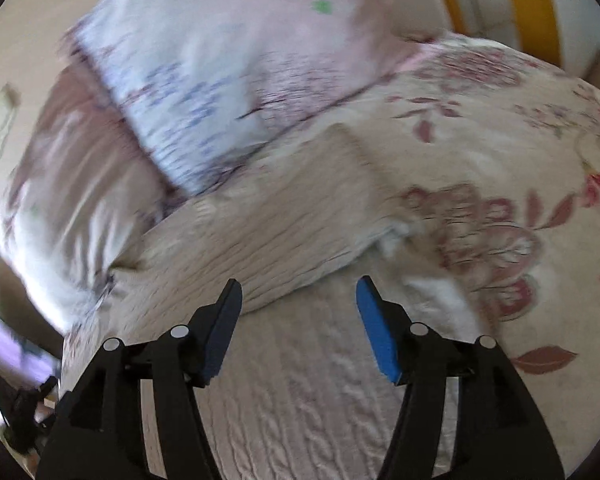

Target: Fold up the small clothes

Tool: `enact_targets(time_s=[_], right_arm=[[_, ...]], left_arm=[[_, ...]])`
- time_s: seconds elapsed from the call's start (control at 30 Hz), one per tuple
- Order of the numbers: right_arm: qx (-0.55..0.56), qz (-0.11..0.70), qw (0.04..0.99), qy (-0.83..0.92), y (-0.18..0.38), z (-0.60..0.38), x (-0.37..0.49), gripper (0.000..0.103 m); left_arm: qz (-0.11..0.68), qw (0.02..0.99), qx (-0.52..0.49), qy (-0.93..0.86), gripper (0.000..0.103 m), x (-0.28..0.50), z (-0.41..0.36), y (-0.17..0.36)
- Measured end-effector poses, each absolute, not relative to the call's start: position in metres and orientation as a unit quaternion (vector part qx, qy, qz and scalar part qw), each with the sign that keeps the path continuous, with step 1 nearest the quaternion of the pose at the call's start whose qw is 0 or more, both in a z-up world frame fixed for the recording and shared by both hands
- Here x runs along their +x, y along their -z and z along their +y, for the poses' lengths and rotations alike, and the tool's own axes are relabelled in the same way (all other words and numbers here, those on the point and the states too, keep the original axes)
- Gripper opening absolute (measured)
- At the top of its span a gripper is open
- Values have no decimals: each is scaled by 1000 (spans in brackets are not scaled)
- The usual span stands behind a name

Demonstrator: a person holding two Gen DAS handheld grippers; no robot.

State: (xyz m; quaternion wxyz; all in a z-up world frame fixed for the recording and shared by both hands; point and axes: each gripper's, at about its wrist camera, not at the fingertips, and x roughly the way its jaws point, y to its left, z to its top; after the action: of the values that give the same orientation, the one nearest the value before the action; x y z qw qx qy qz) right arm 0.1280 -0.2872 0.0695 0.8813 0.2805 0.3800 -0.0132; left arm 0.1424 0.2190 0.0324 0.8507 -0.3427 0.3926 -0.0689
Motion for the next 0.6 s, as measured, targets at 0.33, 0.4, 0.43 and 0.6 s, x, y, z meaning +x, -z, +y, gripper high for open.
enact_targets(time_s=[0.33, 0.4, 0.43, 0.6], right_arm=[[274, 391, 878, -32, -63, -272, 129, 68], [279, 391, 876, -34, -61, -273, 129, 68], [280, 391, 876, -34, -61, -274, 129, 68], [280, 396, 874, -38, -59, -272, 129, 69]], left_arm=[[344, 819, -452, -80, 50, 100, 331, -7], [330, 805, -483, -98, 48, 100, 347, -2], [324, 801, -492, -102, 47, 100, 353, -1], [293, 775, -545, -133, 34, 100, 383, 7]])
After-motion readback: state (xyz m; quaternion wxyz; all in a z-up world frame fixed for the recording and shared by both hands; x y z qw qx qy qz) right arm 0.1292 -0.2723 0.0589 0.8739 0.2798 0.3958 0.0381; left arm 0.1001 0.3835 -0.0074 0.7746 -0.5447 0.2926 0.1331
